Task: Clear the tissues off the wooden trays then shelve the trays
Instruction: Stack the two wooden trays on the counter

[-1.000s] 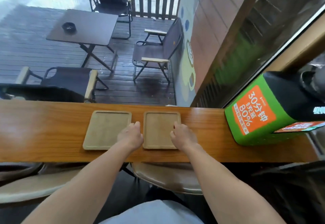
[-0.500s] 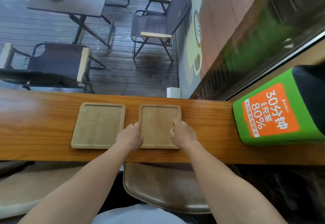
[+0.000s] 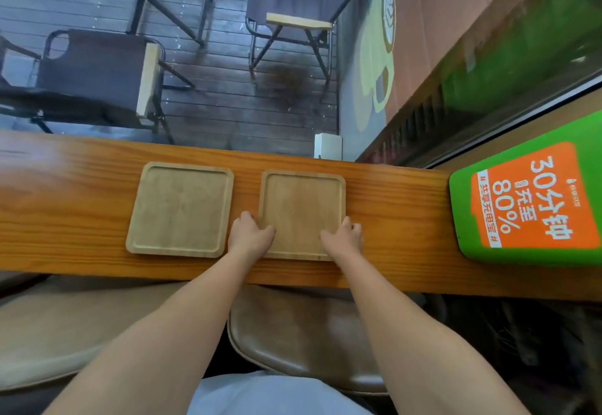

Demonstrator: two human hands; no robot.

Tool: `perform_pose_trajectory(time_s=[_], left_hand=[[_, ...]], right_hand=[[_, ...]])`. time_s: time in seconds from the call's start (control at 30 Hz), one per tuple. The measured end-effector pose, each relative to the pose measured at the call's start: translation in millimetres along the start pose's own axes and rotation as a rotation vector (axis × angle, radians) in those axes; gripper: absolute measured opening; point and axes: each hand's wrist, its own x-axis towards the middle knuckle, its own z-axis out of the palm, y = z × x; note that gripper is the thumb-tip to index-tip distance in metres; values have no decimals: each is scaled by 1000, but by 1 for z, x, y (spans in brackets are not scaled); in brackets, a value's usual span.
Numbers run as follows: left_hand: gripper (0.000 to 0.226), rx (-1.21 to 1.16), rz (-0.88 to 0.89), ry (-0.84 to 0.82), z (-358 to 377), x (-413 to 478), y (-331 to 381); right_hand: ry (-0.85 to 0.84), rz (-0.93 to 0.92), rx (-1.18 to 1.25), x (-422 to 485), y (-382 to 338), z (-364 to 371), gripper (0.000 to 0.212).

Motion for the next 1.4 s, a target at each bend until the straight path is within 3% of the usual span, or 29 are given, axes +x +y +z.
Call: perform_pose_trajectory(time_s=[0.17,0.3,0.57,0.9,1.17,1.4], left_hand=[[74,-245,-197,-109,-17,13,5],[73,-299,-221,-136,-30,17,7],[55,-202,-47,69,-43,9,-15],[38,-178,27,198,-143,36,-80],[40,-109,34,157,-197,58,-124],[42,99,15,69,-202,70,-137]], right_hand=[[-151,208,341,7,-14,-24,86],[-257,198,339,3,-12,-28,69],[-146,109,388,-30,-44,8,61],[-172,96,368,-68,-127,84,57],[-169,146,421,-83,-166,141,52],[-102,150,401,-79,-164,158,48]])
